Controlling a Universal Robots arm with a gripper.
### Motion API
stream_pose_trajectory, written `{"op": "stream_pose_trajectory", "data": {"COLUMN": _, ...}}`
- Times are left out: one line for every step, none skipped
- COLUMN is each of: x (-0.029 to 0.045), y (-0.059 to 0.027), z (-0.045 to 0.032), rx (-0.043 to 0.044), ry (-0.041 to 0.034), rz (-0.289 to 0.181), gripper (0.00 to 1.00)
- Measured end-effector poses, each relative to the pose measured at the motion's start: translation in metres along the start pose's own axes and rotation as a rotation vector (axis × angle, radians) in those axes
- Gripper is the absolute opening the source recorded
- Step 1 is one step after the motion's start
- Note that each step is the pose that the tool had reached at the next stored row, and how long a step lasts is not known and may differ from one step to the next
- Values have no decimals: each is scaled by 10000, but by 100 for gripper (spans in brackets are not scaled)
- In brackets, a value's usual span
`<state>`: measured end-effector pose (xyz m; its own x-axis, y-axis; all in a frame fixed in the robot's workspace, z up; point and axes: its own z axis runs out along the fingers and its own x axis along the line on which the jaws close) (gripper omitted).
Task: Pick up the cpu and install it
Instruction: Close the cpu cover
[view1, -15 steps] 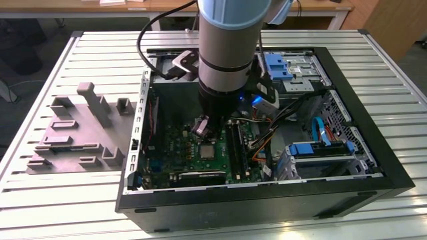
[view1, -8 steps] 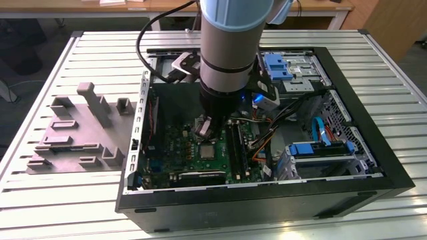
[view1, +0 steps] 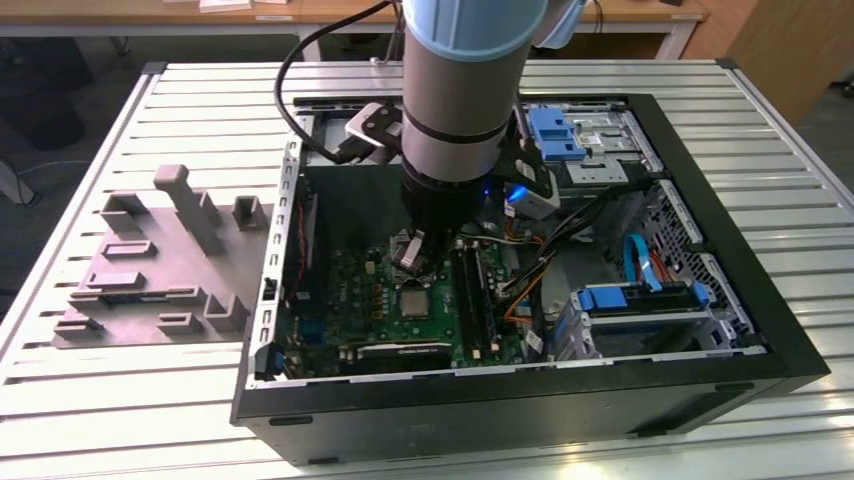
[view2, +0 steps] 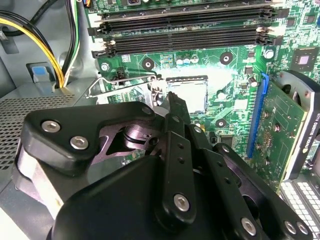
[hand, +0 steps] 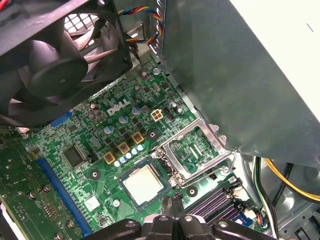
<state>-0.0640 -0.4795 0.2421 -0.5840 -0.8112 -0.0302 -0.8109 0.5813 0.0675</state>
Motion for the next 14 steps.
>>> {"op": "stream_pose_trajectory", "data": {"x": 0, "y": 0, "z": 0, "rx": 0, "ry": 0, "rz": 0, "gripper": 11}}
{"op": "stream_pose_trajectory", "data": {"x": 0, "y": 0, "z": 0, "rx": 0, "ry": 0, "rz": 0, "gripper": 11}}
{"op": "stream_pose_trajectory", "data": {"x": 0, "y": 0, "z": 0, "rx": 0, "ry": 0, "rz": 0, "gripper": 11}}
{"op": "stream_pose_trajectory", "data": {"x": 0, "y": 0, "z": 1, "rx": 0, "ry": 0, "rz": 0, "gripper": 11}}
{"op": "stream_pose_trajectory", "data": {"x": -1, "y": -1, "z": 1, "rx": 0, "ry": 0, "rz": 0, "gripper": 11}}
{"op": "stream_pose_trajectory", "data": {"x": -1, "y": -1, "z": 1, "rx": 0, "ry": 0, "rz": 0, "gripper": 11}}
{"op": "stream_pose_trajectory", "data": {"x": -1, "y": -1, "z": 1, "rx": 0, "ry": 0, "rz": 0, "gripper": 11}}
{"op": "stream_pose_trajectory", "data": {"x": -1, "y": -1, "z": 1, "rx": 0, "ry": 0, "rz": 0, "gripper": 11}}
{"op": "stream_pose_trajectory", "data": {"x": -1, "y": -1, "z": 1, "rx": 0, "ry": 0, "rz": 0, "gripper": 11}}
{"op": "stream_pose_trajectory", "data": {"x": 0, "y": -1, "z": 2, "rx": -8, "ry": -10, "rz": 0, "gripper": 11}}
{"op": "stream_pose_trajectory", "data": {"x": -2, "y": -4, "z": 3, "rx": -83, "ry": -113, "rz": -14, "gripper": 11}}
{"op": "stream_pose_trajectory", "data": {"x": -6, "y": -8, "z": 3, "rx": -187, "ry": -258, "rz": -37, "gripper": 11}}
{"op": "stream_pose_trajectory", "data": {"x": -10, "y": -13, "z": 2, "rx": -292, "ry": -402, "rz": -58, "gripper": 11}}
{"op": "stream_pose_trajectory", "data": {"x": -17, "y": -23, "z": 1, "rx": -397, "ry": -545, "rz": -76, "gripper": 11}}
